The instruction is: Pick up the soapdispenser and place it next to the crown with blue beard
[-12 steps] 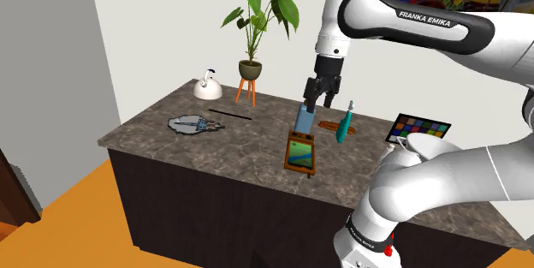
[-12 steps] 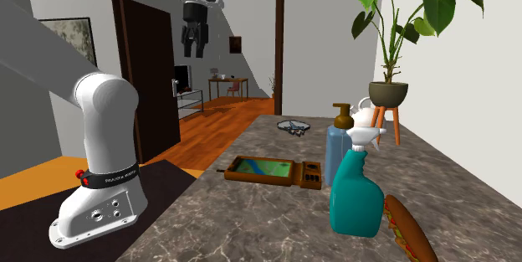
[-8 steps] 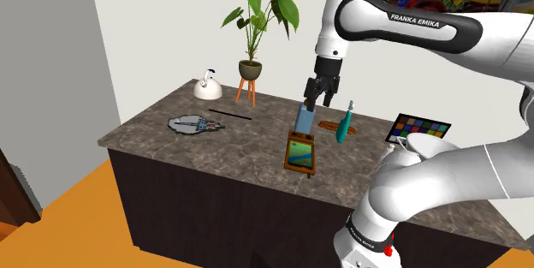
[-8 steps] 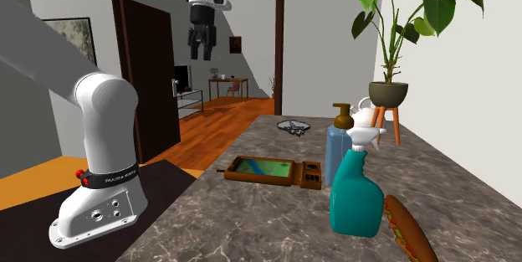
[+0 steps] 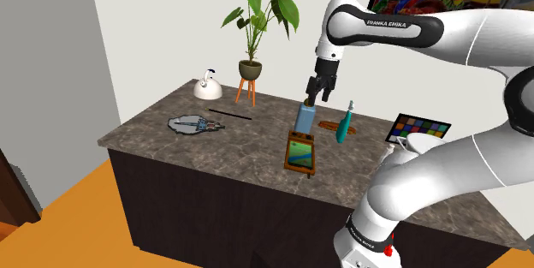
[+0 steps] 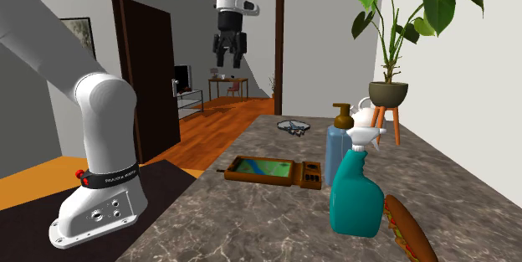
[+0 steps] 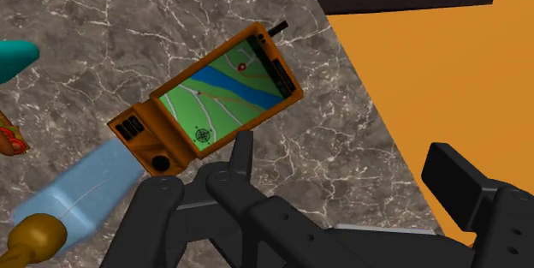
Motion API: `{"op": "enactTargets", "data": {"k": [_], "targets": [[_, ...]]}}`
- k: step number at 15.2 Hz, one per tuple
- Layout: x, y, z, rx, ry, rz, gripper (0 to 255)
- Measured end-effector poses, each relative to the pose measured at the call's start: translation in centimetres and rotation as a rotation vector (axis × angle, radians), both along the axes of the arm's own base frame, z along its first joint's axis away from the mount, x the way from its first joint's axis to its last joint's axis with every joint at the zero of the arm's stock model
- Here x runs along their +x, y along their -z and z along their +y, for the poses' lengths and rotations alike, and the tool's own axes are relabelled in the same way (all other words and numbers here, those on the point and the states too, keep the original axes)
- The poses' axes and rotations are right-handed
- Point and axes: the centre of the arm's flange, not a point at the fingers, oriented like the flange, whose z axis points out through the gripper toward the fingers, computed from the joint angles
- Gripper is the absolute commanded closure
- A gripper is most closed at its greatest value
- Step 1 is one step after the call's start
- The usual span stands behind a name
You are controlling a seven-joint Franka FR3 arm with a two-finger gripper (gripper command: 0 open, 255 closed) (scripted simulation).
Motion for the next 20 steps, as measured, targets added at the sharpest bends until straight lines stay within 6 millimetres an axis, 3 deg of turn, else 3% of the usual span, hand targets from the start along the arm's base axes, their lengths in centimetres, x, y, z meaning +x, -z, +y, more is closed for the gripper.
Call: {"op": "enactTargets", "data": {"k": [20], "targets": [[10.5,6.3,-22.6,-0.022,-0.065,-0.055,0]]}}
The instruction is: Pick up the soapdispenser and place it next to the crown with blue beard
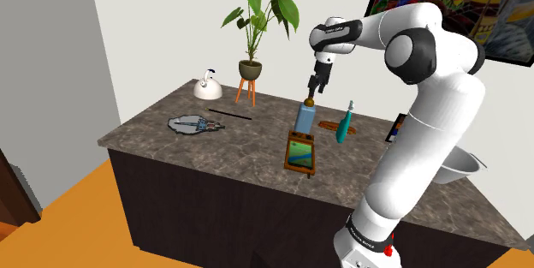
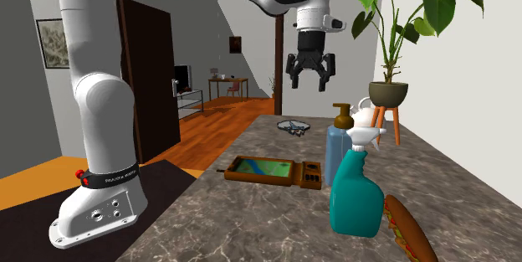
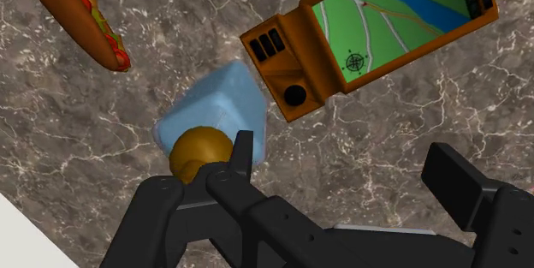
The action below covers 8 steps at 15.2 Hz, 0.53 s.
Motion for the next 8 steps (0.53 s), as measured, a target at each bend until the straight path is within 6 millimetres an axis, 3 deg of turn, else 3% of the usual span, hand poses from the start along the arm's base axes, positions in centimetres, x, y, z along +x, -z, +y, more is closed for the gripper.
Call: {"op": "enactTargets", "data": {"k": [6,8], "targets": [[4.1,1.6,-6.6,-0.009,-0.021,-0.016,0],[4.8,2.3,-7.8,-0.009,-0.027,-0.019,0]]}}
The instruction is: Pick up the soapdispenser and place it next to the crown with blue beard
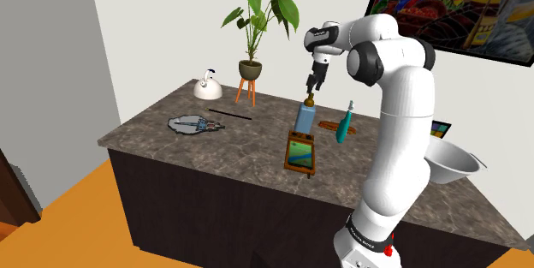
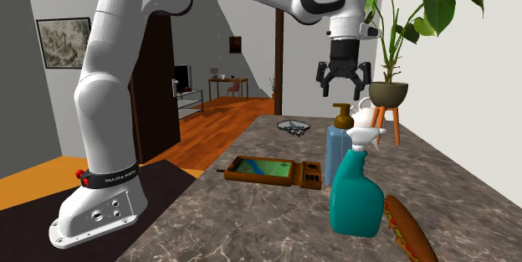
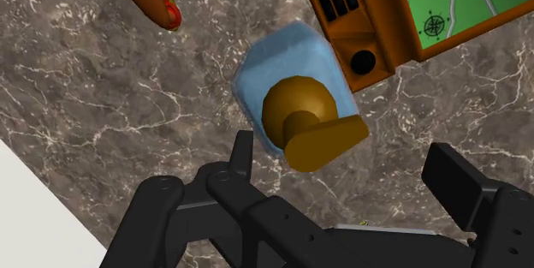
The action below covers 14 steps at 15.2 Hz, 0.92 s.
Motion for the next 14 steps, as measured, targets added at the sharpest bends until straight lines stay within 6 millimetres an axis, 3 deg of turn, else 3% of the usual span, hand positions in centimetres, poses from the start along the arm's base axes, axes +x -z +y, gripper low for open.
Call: {"op": "enactTargets", "data": {"k": [7,13,14], "targets": [[0.2,3.3,-0.2,0.0,-0.002,-0.002,0],[0.2,3.8,-0.3,0.0,-0.003,-0.002,0],[0.2,3.8,-0.3,0.0,-0.003,-0.002,255]]}}
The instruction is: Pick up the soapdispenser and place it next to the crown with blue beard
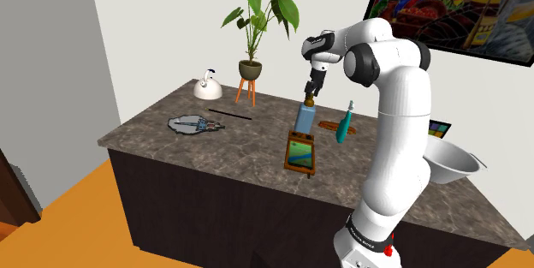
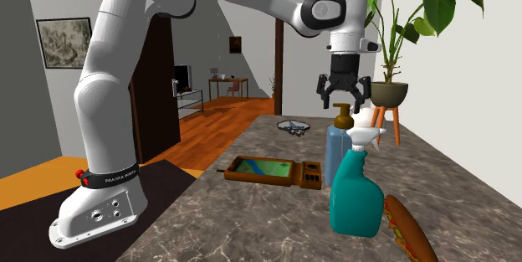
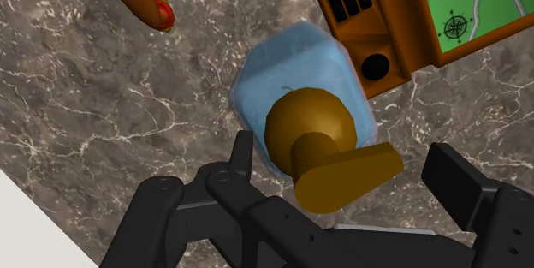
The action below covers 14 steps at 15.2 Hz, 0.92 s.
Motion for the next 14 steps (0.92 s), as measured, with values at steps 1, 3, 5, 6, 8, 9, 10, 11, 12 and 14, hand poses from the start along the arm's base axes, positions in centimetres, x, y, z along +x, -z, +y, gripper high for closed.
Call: {"op": "enactTargets", "data": {"k": [1,3,5,6,8,9,10,11,12,14], "targets": [[0.0,0.0,0.0,0.0,0.0,0.0,255],[0.0,-0.1,0.0,-0.001,0.0,-0.001,255],[0.0,-0.1,0.0,0.0,0.0,-0.001,255],[0.0,-0.1,0.0,0.0,0.0,-0.001,255],[0.0,-0.1,0.0,0.0,0.0,-0.001,255],[0.0,-0.1,0.0,0.0,0.0,-0.001,255],[0.0,-0.1,0.0,-0.001,0.0,-0.001,255],[0.0,-0.3,0.0,0.0,0.0,0.0,255],[0.0,-0.7,0.0,0.0,0.0,0.0,255],[0.0,-1.5,0.0,0.0,0.0,0.0,255]]}}
